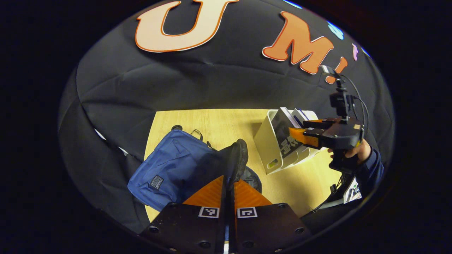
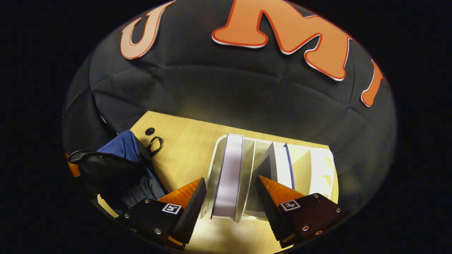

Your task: Open the schoolbag, grab two books from the bookshelf and put them into the schoolbag.

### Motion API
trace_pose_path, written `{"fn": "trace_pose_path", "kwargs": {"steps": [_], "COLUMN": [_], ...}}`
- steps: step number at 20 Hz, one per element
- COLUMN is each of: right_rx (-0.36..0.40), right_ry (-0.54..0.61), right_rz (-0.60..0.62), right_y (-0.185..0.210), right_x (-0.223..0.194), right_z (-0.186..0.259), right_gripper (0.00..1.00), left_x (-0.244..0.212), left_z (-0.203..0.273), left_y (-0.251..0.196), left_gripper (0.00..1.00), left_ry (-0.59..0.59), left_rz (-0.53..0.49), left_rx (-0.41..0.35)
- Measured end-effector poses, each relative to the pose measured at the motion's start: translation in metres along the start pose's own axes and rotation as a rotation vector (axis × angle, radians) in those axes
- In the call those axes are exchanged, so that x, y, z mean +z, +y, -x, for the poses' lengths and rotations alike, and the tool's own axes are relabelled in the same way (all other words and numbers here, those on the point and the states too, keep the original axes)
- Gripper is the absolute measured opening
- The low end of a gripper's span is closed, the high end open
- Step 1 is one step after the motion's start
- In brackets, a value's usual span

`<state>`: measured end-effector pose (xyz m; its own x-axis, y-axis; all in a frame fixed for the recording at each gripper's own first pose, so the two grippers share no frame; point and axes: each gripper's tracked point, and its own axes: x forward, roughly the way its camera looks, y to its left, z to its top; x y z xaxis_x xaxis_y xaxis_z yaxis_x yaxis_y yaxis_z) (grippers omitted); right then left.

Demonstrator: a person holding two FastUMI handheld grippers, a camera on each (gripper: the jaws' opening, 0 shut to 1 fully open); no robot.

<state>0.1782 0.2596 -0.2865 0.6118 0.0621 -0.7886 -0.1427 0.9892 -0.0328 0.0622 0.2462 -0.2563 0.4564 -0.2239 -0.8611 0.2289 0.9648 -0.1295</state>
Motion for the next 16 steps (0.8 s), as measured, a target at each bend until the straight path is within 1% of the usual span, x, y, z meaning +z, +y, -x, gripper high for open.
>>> {"fn": "trace_pose_path", "kwargs": {"steps": [3, 5, 6, 7, 8, 9, 10, 11, 12, 14, 15, 16], "right_rx": [-0.038, -0.03, -0.022, -0.031, -0.039, -0.043, -0.038, -0.014, 0.001, 0.019, 0.041, 0.047], "right_ry": [0.06, 0.107, 0.132, 0.151, 0.157, 0.165, 0.182, 0.206, 0.226, 0.24, 0.254, 0.264], "right_rz": [0.026, 0.02, 0.018, 0.02, 0.018, 0.015, 0.002, -0.031, -0.055, -0.076, -0.078, -0.079], "right_y": [-0.002, 0.001, 0.002, 0.0, -0.003, -0.005, -0.006, -0.003, 0.0, -0.001, 0.0, 0.001], "right_x": [0.004, 0.003, 0.001, 0.0, 0.001, 0.0, -0.001, -0.005, -0.006, -0.008, -0.012, -0.014], "right_z": [-0.018, -0.025, -0.029, -0.031, -0.034, -0.038, -0.039, -0.046, -0.039, -0.041, -0.04, -0.038], "right_gripper": [0.86, 0.85, 0.83, 0.82, 0.75, 0.7, 0.6, 0.55, 0.36, 0.48, 0.39, 0.38], "left_x": [0.0, -0.003, -0.002, -0.002, -0.003, -0.003, -0.004, -0.004, -0.005, -0.006, -0.006, -0.005], "left_z": [0.001, 0.004, 0.001, -0.002, 0.0, 0.0, 0.001, 0.001, 0.0, -0.001, 0.0, 0.0], "left_y": [0.002, 0.003, 0.004, 0.004, 0.004, 0.004, 0.003, 0.003, 0.004, 0.004, 0.004, 0.004], "left_gripper": [0.05, 0.05, 0.04, 0.04, 0.04, 0.04, 0.05, 0.05, 0.05, 0.04, 0.04, 0.04], "left_ry": [0.004, 0.005, 0.004, 0.004, 0.005, 0.005, 0.003, 0.002, 0.002, 0.005, 0.006, 0.008], "left_rz": [0.001, 0.004, 0.005, 0.003, 0.005, 0.004, 0.007, 0.007, 0.013, 0.02, 0.02, 0.019], "left_rx": [-0.014, -0.021, -0.025, -0.026, -0.03, -0.031, -0.035, -0.036, -0.038, -0.041, -0.04, -0.039]}}
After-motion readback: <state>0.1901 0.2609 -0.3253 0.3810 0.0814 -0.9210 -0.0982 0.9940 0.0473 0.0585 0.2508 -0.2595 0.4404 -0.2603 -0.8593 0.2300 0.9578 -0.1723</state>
